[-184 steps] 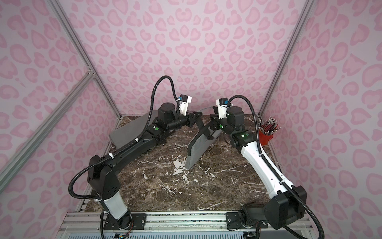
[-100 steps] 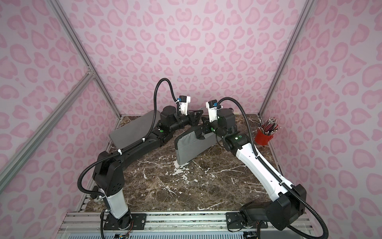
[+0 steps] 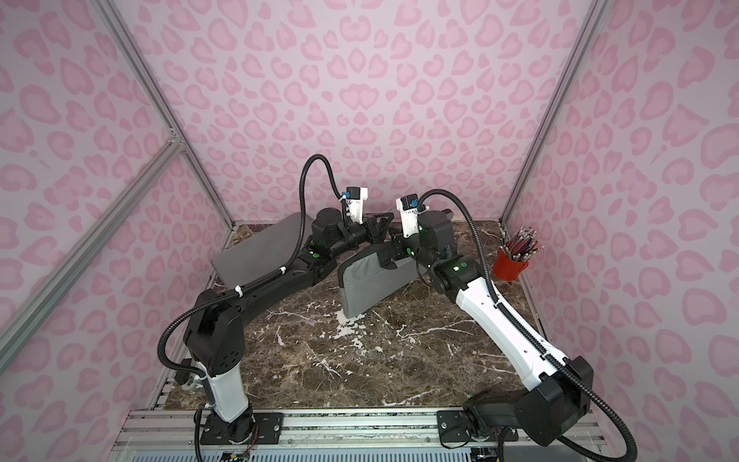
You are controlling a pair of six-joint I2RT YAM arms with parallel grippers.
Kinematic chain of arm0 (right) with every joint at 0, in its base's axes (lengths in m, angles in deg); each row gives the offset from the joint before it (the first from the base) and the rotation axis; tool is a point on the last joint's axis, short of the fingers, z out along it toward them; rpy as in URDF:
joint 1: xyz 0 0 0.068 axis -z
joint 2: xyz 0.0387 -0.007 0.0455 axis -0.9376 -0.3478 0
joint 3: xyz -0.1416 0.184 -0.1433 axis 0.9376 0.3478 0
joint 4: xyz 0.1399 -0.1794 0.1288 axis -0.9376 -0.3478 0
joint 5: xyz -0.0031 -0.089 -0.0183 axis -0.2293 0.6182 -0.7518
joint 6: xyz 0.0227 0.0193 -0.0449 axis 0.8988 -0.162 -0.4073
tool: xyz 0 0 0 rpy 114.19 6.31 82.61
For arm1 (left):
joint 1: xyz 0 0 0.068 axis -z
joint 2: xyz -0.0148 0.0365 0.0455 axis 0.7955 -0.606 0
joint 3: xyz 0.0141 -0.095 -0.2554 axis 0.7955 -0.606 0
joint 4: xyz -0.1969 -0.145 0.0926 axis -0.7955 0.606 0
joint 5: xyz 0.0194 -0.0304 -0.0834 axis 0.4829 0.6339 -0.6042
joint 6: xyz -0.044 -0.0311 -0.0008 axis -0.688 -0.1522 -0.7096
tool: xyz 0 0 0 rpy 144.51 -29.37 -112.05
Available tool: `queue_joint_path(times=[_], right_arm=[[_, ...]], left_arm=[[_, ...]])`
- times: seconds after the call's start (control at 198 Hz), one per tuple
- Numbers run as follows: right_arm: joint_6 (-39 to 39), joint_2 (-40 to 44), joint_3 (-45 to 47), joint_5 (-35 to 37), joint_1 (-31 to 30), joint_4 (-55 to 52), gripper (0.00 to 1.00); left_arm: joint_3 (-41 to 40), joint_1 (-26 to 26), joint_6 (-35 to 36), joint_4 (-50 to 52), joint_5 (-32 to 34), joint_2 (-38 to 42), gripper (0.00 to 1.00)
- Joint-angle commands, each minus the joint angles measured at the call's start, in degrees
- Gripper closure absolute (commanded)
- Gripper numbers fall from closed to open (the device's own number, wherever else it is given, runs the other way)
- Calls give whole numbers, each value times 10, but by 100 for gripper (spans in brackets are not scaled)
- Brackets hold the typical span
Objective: Open the zippered laptop bag and take out the laptop
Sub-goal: Unzip the zipper on the zippered laptop bag.
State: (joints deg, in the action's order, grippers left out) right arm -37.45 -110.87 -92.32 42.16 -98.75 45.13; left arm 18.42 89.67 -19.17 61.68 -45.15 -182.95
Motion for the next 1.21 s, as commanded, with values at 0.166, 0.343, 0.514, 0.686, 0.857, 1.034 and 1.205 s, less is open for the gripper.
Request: queue_joint_path(times=[0.166, 0.343, 0.514, 0.686, 0.857, 1.034, 1.205], right_arm=[[6, -20, -11, -20, -39, 36, 100], [0, -29, -11, -31, -56, 50, 100], [-10, -38, -36, -39, -81, 59, 100], [-27, -47, -48, -36, -108, 60, 100], [-28, -42, -41, -16, -113, 61, 100], [-23, -15, -21, 17, -110, 72, 100], [-15, 6, 20, 24, -101, 75, 100]], left_arm=[[-10, -9, -78, -90, 32, -18, 99], [-10, -12, -117, -114, 29, -23, 99], [-4, -13, -134, -116, 28, -19, 99], [8, -13, -131, -100, 25, -18, 99], [9, -15, -115, -84, 25, -4, 99], [1, -28, -114, -74, 38, 11, 99], [3, -43, -146, -62, 41, 15, 99]])
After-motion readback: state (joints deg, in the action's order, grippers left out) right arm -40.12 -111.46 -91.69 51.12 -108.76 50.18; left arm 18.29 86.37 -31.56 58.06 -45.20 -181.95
